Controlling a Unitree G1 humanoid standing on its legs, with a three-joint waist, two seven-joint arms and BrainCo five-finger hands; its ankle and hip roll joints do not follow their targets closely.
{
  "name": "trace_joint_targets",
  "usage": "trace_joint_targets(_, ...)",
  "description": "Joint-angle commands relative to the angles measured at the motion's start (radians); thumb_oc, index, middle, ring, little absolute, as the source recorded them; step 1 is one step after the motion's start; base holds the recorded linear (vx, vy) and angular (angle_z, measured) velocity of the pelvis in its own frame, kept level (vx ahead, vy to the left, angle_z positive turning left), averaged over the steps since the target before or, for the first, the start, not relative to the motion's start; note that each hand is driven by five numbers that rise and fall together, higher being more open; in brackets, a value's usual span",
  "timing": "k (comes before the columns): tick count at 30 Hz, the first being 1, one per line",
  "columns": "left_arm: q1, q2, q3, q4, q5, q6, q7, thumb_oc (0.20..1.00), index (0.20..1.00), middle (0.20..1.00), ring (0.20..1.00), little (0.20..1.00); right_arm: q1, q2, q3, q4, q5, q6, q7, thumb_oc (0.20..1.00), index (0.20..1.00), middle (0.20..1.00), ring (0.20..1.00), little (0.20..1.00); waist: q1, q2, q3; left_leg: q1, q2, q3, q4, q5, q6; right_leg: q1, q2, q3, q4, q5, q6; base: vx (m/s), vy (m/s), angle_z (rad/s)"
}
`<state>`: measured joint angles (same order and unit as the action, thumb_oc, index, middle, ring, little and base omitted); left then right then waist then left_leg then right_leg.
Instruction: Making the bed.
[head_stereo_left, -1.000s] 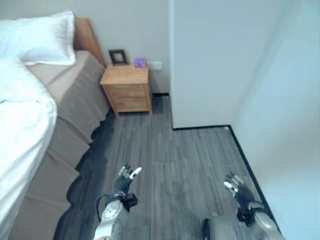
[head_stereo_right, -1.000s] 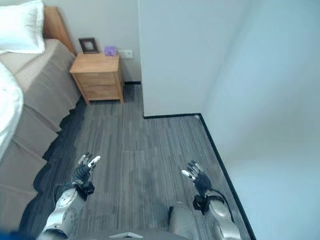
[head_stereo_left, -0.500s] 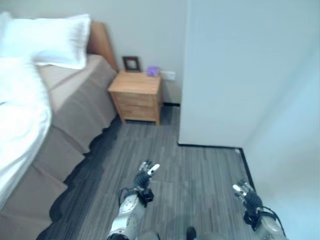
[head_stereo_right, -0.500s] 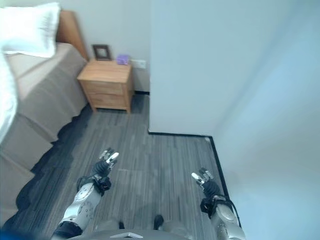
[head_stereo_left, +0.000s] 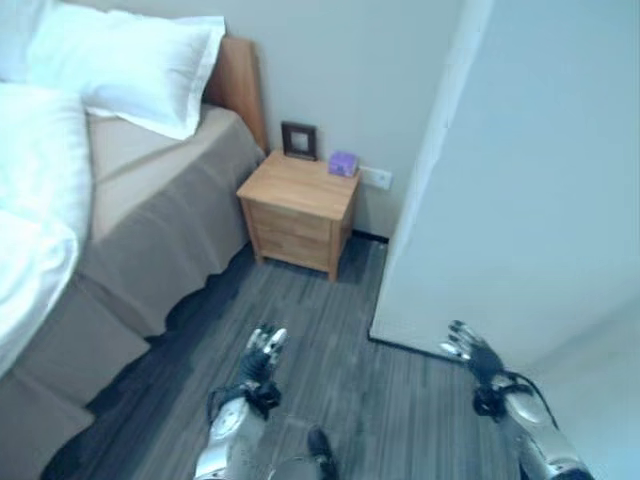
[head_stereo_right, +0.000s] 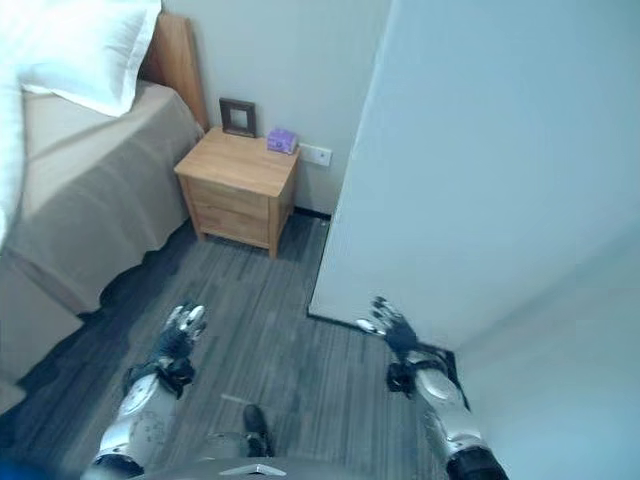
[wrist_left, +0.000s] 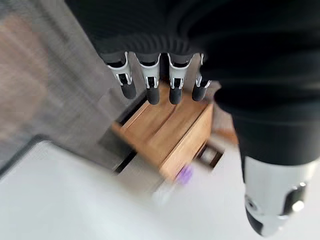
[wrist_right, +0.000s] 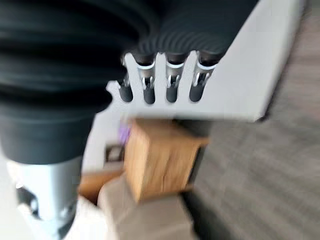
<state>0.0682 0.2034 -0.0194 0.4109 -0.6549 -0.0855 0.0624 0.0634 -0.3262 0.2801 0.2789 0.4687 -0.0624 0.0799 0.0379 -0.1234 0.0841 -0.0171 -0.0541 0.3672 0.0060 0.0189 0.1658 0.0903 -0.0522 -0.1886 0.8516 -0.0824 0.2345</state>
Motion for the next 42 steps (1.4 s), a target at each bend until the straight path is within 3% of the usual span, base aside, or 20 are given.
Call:
trace_joint_targets(1,-0.075,0.075,-0.046,-0.045,0.043,-0.061,-0.004,1.0,1.0,1.0,1.0,1.0,-0.051,-0.017,-0.045,0.024,-0.014,-0.029,0.028,1.0,1.0,1.0,1.0,1.0,-0.035,0.062,0.024,0.045,0.062,-0.108,-0.047,0.047,-0.098,-0.166,0.04,0.167,-0.222,0.189,-0.042,0.37,-0.122,1.91)
trace_joint_targets(3,-0.084,0.081,-0.064,-0.05,0.042,-0.055,-0.018,1.0,1.0,1.0,1.0,1.0,-0.035,-0.023,-0.048,0.023,-0.007,-0.026,0.025,1.0,1.0,1.0,1.0,1.0,-0.053,0.068,0.027,0.067,0.058,-0.163,-0.058,0.046,-0.102,-0.186,0.022,0.171,-0.263,0.173,-0.064,0.35,-0.139,2.43)
trace_joint_targets(4,-0.091,0.088,-0.094,-0.049,0.055,-0.047,-0.044,1.0,1.0,1.0,1.0,1.0,-0.003,-0.027,-0.065,0.027,0.005,-0.025,0.024,1.0,1.0,1.0,1.0,1.0,-0.069,0.07,0.028,0.087,0.054,-0.24,-0.057,0.031,-0.115,-0.19,-0.05,0.169,-0.392,0.15,-0.095,0.35,-0.242,2.88)
trace_joint_targets(5,-0.096,0.091,-0.118,-0.04,0.06,-0.041,-0.057,1.0,1.0,1.0,1.0,1.0,0.014,-0.032,-0.075,0.036,0.001,-0.024,0.027,1.0,1.0,1.0,1.0,1.0,-0.08,0.06,0.028,0.087,0.039,-0.306,-0.047,0.018,-0.125,-0.18,-0.068,0.228,-0.539,0.151,-0.1,0.46,-0.304,3.01)
trace_joint_targets(7,-0.095,0.089,-0.135,-0.032,0.063,-0.04,-0.064,1.0,1.0,1.0,1.0,1.0,0.029,-0.036,-0.084,0.043,-0.004,-0.019,0.027,1.0,1.0,1.0,1.0,1.0,-0.09,0.053,0.031,0.096,0.03,-0.356,-0.053,0.016,-0.131,-0.164,-0.06,0.276,-0.615,0.158,-0.09,0.23,-0.215,2.6)
trace_joint_targets(8,-0.094,0.093,-0.16,-0.011,0.072,-0.041,-0.073,1.0,1.0,1.0,1.0,1.0,0.053,-0.045,-0.1,0.042,0.001,-0.017,0.028,1.0,1.0,1.0,1.0,1.0,-0.097,0.033,0.03,0.086,0.015,-0.468,-0.057,0.018,-0.143,-0.138,-0.017,0.421,-0.719,0.156,-0.057,0.16,-0.254,2.19)
trace_joint_targets(10,-0.086,0.095,-0.159,-0.002,0.07,-0.04,-0.081,1.0,1.0,1.0,1.0,1.0,0.069,-0.048,-0.109,0.03,0.008,-0.023,0.029,1.0,1.0,1.0,1.0,1.0,-0.089,0.015,0.025,0.076,0.004,-0.543,-0.061,0.024,-0.157,-0.11,-0.018,0.406,-0.772,0.169,-0.06,0.18,-0.304,1.93)
trace_joint_targets(13,-0.062,0.101,-0.139,0.004,0.077,-0.039,-0.083,1.0,1.0,1.0,1.0,1.0,0.055,-0.053,-0.102,0.027,0.012,-0.026,0.031,1.0,1.0,1.0,1.0,1.0,-0.066,0.003,0.021,0.064,0.006,-0.571,-0.056,0.027,-0.17,-0.069,-0.024,0.34,-0.837,0.154,-0.067,0.05,-0.207,1.37)
trace_joint_targets(15,-0.026,0.111,-0.083,0.028,0.057,-0.037,-0.066,1.0,1.0,1.0,1.0,1.0,0.045,-0.063,-0.091,0.026,0.025,-0.028,0.043,1.0,1.0,1.0,1.0,1.0,-0.033,-0.001,0.023,0.04,0.026,-0.618,-0.031,0.026,-0.202,-0.029,0.0,0.311,-0.9,0.123,-0.102,0.04,-0.334,0.26)
trace_joint_targets(17,-0.03,0.112,-0.081,0.038,0.058,-0.036,-0.067,1.0,1.0,1.0,1.0,1.0,0.053,-0.079,-0.094,0.024,0.016,-0.028,0.048,1.0,1.0,1.0,1.0,1.0,-0.036,-0.009,0.038,0.011,0.027,-0.632,0.027,0.012,-0.215,-0.021,0.006,0.293,-0.908,0.124,-0.118,-0.04,-0.277,0.2)
trace_joint_targets(18,-0.042,0.114,-0.093,0.045,0.074,-0.036,-0.065,1.0,1.0,1.0,1.0,1.0,0.062,-0.088,-0.108,0.027,0.012,-0.03,0.046,1.0,1.0,1.0,1.0,1.0,-0.051,-0.008,0.046,-0.01,0.035,-0.586,0.044,0.012,-0.214,-0.018,0.0,0.264,-0.908,0.125,-0.125,-0.11,-0.194,0.53)
trace_joint_targets(19,-0.051,0.114,-0.103,0.046,0.092,-0.036,-0.062,1.0,1.0,1.0,1.0,1.0,0.074,-0.093,-0.132,0.038,0.014,-0.033,0.037,1.0,1.0,1.0,1.0,1.0,-0.084,-0.01,0.051,-0.014,0.074,-0.434,0.074,-0.002,-0.208,-0.011,-0.013,0.221,-0.91,0.127,-0.123,-0.11,-0.058,0.81)
trace_joint_targets(20,-0.05,0.111,-0.105,0.044,0.092,-0.03,-0.064,1.0,1.0,1.0,1.0,1.0,0.075,-0.091,-0.136,0.049,0.013,-0.028,0.033,1.0,1.0,1.0,1.0,1.0,-0.091,-0.012,0.047,-0.008,0.087,-0.372,0.081,-0.017,-0.206,-0.011,-0.014,0.212,-0.914,0.129,-0.122,-0.08,-0.026,1.07)
trace_joint_targets(23,-0.037,0.1,-0.116,0.034,0.096,-0.026,-0.073,1.0,1.0,1.0,1.0,1.0,0.091,-0.069,-0.143,0.063,0.037,-0.023,0.025,1.0,1.0,1.0,1.0,1.0,-0.103,0.004,0.032,0.025,0.105,-0.267,0.019,-0.001,-0.207,0.002,0.005,0.218,-0.936,0.135,-0.12,0.0,0.009,0.48)
trace_joint_targets(29,-0.028,0.089,-0.135,0.013,0.081,-0.025,-0.081,1.0,1.0,1.0,1.0,1.0,0.1,-0.038,-0.131,0.077,0.033,-0.021,0.021,1.0,1.0,1.0,1.0,1.0,-0.12,0.02,0.014,0.046,0.101,-0.248,-0.011,0.014,-0.212,0.001,0.0,0.192,-0.936,0.122,-0.121,0.03,0.036,-0.12)
trace_joint_targets(33,-0.021,0.098,-0.114,0.003,0.079,-0.035,-0.067,1.0,1.0,1.0,1.0,1.0,0.069,-0.048,-0.098,0.043,-0.006,-0.026,0.018,1.0,1.0,1.0,1.0,1.0,-0.101,0.026,0.027,0.047,0.095,-0.24,0.009,-0.011,-0.204,0.0,-0.02,0.181,-0.919,0.119,-0.111,0.02,0.091,-0.04)
trace_joint_targets(38,-0.036,0.146,-0.057,0.004,0.141,-0.057,-0.015,1.0,1.0,1.0,1.0,1.0,0.027,-0.035,-0.091,0.04,0.0,-0.035,0.009,1.0,1.0,1.0,1.0,1.0,-0.081,0.052,0.061,0.051,0.089,-0.223,0.016,-0.042,-0.174,-0.119,-0.034,0.176,-0.695,0.098,-0.079,-0.02,0.149,-0.05)
trace_joint_targets(39,-0.039,0.173,-0.007,0.01,0.145,-0.069,0.015,1.0,1.0,1.0,1.0,1.0,0.005,-0.023,-0.07,0.055,-0.012,-0.033,0.011,1.0,1.0,1.0,1.0,1.0,-0.07,0.065,0.087,0.074,0.082,-0.217,0.007,-0.055,-0.16,-0.205,-0.051,0.166,-0.524,0.166,-0.024,0.08,0.133,-0.44)
trace_joint_targets(41,-0.037,0.18,0.003,0.015,0.146,-0.069,0.025,1.0,1.0,1.0,1.0,1.0,0.007,-0.021,-0.067,0.057,-0.016,-0.029,0.009,1.0,1.0,1.0,1.0,1.0,-0.071,0.067,0.085,0.089,0.076,-0.223,-0.003,-0.056,-0.158,-0.234,-0.054,0.168,-0.486,0.216,-0.01,0.17,0.101,-0.51)
trace_joint_targets(42,-0.03,0.198,0.041,-0.004,0.147,-0.075,0.036,1.0,1.0,1.0,1.0,1.0,0.005,-0.019,-0.067,0.053,-0.013,-0.019,0.013,1.0,1.0,1.0,1.0,1.0,-0.096,0.081,0.098,0.155,0.075,-0.229,-0.044,-0.07,-0.165,-0.302,-0.076,0.176,-0.523,0.272,-0.011,0.3,0.046,-0.33)
